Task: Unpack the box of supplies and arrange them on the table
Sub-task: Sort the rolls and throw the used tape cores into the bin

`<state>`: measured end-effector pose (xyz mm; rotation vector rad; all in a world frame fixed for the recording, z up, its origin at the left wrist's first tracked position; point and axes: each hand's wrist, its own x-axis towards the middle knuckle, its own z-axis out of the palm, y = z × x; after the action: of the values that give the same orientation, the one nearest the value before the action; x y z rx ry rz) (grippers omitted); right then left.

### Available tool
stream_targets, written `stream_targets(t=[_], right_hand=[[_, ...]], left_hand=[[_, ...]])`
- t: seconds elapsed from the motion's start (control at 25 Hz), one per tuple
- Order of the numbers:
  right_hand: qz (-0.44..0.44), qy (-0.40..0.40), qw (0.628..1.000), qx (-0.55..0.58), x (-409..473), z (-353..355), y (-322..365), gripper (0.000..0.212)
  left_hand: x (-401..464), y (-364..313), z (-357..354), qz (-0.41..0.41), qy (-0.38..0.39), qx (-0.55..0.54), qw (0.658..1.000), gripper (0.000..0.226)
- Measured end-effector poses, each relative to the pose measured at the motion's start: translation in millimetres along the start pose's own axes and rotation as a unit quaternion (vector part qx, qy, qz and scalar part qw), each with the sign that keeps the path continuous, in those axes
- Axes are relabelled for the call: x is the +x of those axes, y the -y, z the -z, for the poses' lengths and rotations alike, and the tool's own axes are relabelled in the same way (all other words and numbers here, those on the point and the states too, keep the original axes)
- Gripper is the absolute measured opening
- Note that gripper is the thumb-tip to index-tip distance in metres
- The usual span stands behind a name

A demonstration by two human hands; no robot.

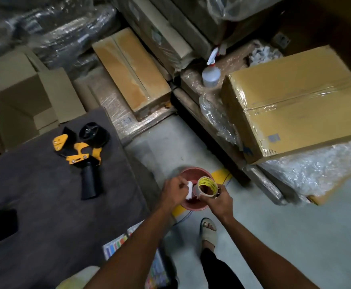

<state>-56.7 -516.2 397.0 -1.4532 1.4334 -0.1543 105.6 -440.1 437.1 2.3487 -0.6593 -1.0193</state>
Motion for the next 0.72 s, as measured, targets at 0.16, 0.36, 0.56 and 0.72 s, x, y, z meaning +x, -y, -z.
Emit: stream_targets(t=[0.16,0.36,0.56,0.72], right_hand=[[-0.021,0.027,0.999,-0.04,54.3,-16.9,-38.9,0.08],[-0.024,0.045,0.997,-0.055,115.1,-55.1,-85.2,0.067],[-0.037,0.065,0.994,-0.078,168.7,-96.5,-133.7,0.067],[-0.048,0.074,0.991,-0.099,204.6,-125.1,-159.9,0.069]], left_hand=[[52.5,32.0,-45.6,0.13,-0.033,-0.006,0.991,0.028],[117.7,73.8,-99.7,0.187,-0.017,-0.017,0.982,0.028],[147.9,101.5,-142.0,0.177,0.011,-0.039,0.983,0.019],[166.5,137.3,-177.3,0.18,0.017,-0.043,0.983,0.018]])
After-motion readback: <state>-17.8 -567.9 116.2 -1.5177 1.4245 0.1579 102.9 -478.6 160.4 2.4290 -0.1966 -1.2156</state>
